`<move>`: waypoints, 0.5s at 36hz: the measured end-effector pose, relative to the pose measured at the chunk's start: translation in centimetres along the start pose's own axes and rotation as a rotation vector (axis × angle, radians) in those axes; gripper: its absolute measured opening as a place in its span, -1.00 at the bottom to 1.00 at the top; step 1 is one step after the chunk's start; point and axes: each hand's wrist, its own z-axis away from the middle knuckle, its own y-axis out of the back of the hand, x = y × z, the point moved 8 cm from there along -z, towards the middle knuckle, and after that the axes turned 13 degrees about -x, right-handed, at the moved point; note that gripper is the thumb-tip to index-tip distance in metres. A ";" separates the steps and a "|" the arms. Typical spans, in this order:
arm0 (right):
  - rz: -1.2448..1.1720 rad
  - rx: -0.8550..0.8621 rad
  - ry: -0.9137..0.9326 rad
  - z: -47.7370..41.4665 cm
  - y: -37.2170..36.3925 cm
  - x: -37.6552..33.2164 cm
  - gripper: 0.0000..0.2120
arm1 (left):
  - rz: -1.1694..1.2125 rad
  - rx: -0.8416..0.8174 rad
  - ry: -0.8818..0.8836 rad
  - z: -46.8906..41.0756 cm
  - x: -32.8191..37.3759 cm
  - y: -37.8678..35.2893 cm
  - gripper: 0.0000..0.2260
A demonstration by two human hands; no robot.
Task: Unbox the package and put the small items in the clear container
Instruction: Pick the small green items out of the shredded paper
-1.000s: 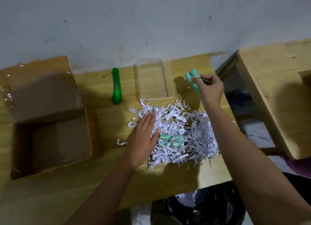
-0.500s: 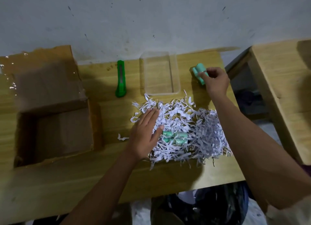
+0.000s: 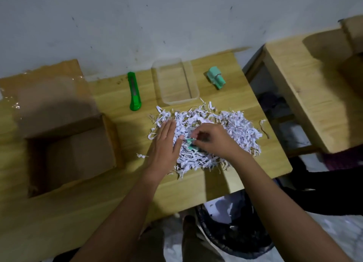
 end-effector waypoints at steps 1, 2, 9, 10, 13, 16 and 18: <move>0.059 -0.014 0.011 -0.1 -0.3 -0.1 -0.82 | -0.002 -0.005 0.001 -0.1 -0.1 0.0 -0.47; 0.101 -0.024 0.022 -0.1 -0.6 -0.3 -0.79 | -0.004 -0.007 0.001 -0.1 -0.1 0.0 -0.47; 0.212 -0.081 0.025 -0.7 -1.6 -0.5 -0.80 | 0.014 -0.006 -0.011 -0.1 -0.1 0.1 -0.53; 0.216 -0.073 0.025 -0.7 -1.5 -0.6 -0.82 | 0.017 -0.007 -0.014 -0.1 -0.1 0.2 -0.53; 0.231 0.006 0.031 -0.1 -0.6 -0.8 -0.84 | 0.026 -0.018 -0.010 -0.1 -0.2 0.2 -0.53; 0.192 0.108 -0.014 1.3 0.8 -0.6 -0.85 | 0.022 -0.029 -0.008 -0.1 -0.4 0.3 -0.52; 0.172 0.167 -0.052 2.2 2.0 -0.3 -0.86 | 0.025 -0.030 -0.012 -0.1 -0.3 0.3 -0.52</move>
